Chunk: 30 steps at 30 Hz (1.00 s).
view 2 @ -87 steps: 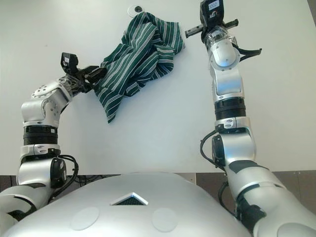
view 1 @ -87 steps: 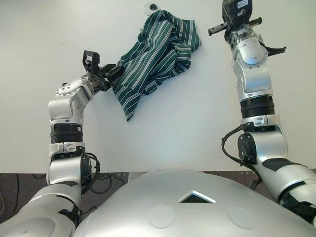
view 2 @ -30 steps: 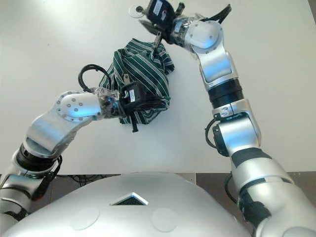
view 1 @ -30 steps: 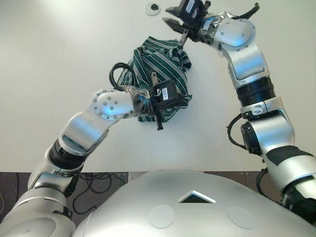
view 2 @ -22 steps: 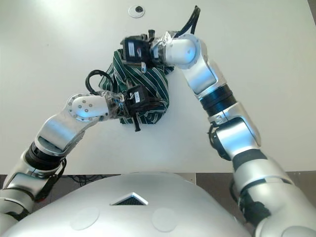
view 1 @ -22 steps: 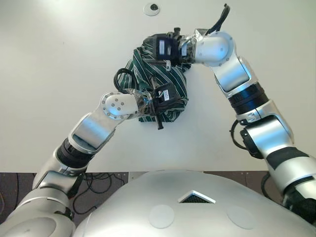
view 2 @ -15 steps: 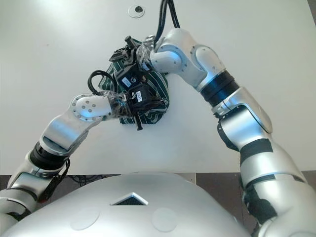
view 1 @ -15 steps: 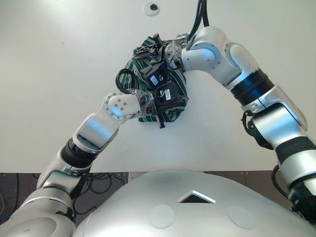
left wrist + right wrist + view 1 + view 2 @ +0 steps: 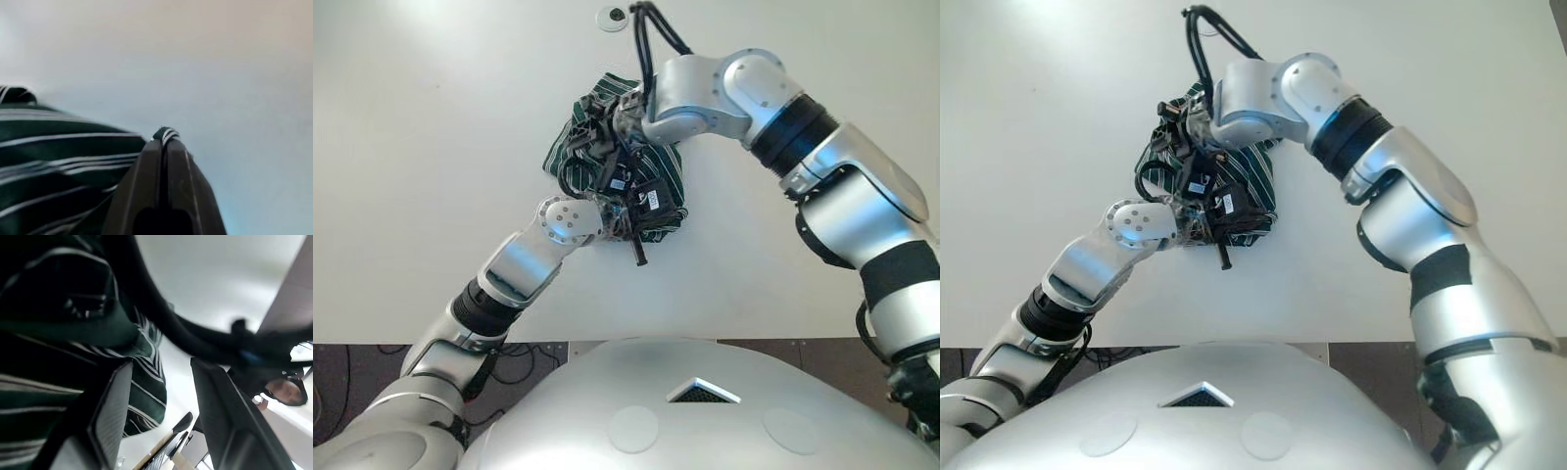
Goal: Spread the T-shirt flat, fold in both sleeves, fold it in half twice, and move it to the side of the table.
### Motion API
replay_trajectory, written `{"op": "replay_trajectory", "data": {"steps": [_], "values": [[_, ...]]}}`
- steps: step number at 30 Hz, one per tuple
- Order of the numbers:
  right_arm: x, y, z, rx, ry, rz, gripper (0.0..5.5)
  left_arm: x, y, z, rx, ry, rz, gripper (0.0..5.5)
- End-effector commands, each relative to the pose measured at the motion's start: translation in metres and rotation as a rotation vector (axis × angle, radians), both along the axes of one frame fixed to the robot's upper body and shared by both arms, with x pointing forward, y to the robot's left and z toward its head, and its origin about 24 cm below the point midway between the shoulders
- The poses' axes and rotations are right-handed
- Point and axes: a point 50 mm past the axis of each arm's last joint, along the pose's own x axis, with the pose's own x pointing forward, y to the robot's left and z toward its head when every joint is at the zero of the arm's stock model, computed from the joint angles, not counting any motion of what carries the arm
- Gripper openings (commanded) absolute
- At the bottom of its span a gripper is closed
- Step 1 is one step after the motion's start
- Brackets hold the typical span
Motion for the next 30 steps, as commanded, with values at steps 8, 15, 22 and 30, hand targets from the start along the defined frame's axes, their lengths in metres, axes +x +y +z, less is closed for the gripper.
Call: {"op": "replay_trajectory", "data": {"steps": [8, 15, 22, 30], "values": [[0.0, -0.016, -0.025, -0.241, 0.004, -0.019, 0.87, 0.011, 0.0, 0.015, -0.013, -0.097, 0.038, 0.0], [0.003, -0.015, -0.023, -0.171, 0.051, -0.096, 0.03, 0.012, 0.002, 0.017, -0.011, -0.092, 0.052, 0.0], [0.019, -0.019, 0.005, -0.036, 0.107, -0.217, 0.03, 0.012, 0.01, 0.009, 0.008, -0.088, 0.064, 0.0], [0.014, -0.017, 0.001, -0.051, 0.155, -0.19, 1.11, 0.015, 0.006, 0.006, 0.001, -0.094, 0.071, 0.0]]}}
